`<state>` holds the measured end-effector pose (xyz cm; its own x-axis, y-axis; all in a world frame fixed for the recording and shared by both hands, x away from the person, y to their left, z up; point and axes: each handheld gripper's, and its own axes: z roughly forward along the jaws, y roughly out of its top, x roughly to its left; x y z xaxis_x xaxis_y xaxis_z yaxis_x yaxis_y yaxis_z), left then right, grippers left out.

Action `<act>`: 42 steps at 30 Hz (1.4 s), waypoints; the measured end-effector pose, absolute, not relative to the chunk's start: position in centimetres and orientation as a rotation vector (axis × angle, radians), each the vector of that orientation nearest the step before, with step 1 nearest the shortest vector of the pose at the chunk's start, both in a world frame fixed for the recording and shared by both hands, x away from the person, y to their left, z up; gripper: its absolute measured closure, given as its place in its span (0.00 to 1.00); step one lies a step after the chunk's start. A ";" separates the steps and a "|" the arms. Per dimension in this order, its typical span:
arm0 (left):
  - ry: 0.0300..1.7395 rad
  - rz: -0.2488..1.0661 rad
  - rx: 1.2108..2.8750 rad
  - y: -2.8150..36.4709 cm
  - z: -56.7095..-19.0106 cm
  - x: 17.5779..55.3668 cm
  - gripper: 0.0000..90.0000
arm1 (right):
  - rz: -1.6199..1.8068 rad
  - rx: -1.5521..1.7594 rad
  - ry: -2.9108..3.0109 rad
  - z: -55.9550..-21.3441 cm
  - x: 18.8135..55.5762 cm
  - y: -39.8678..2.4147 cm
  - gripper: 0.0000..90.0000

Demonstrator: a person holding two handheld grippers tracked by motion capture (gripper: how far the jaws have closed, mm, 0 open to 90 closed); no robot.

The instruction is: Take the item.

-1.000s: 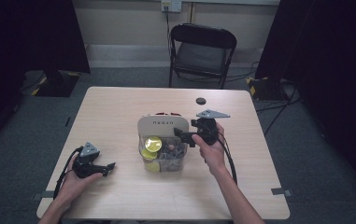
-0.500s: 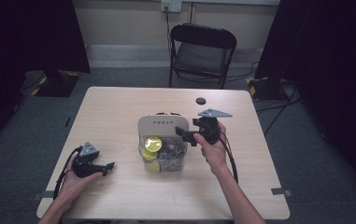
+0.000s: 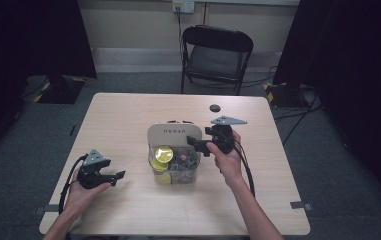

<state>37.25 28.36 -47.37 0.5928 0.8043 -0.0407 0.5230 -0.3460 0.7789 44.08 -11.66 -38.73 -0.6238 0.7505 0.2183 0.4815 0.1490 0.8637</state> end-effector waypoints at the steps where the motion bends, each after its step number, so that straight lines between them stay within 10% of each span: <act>1: 1.041 0.444 2.032 28.1 -47.2 37.2 0.26 | 1.462 1.193 2.164 -38.7 44.1 -11.7 0.16; 42: 0.738 0.322 1.940 21.2 -40.1 37.7 0.40 | 1.437 1.174 2.177 -38.7 44.1 -11.9 0.15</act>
<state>37.69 21.23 -40.08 0.7788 0.6207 -0.0904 0.3564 -0.3193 0.8781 44.13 -11.86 -38.67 -0.6305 0.7518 0.1929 0.4728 0.1749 0.8637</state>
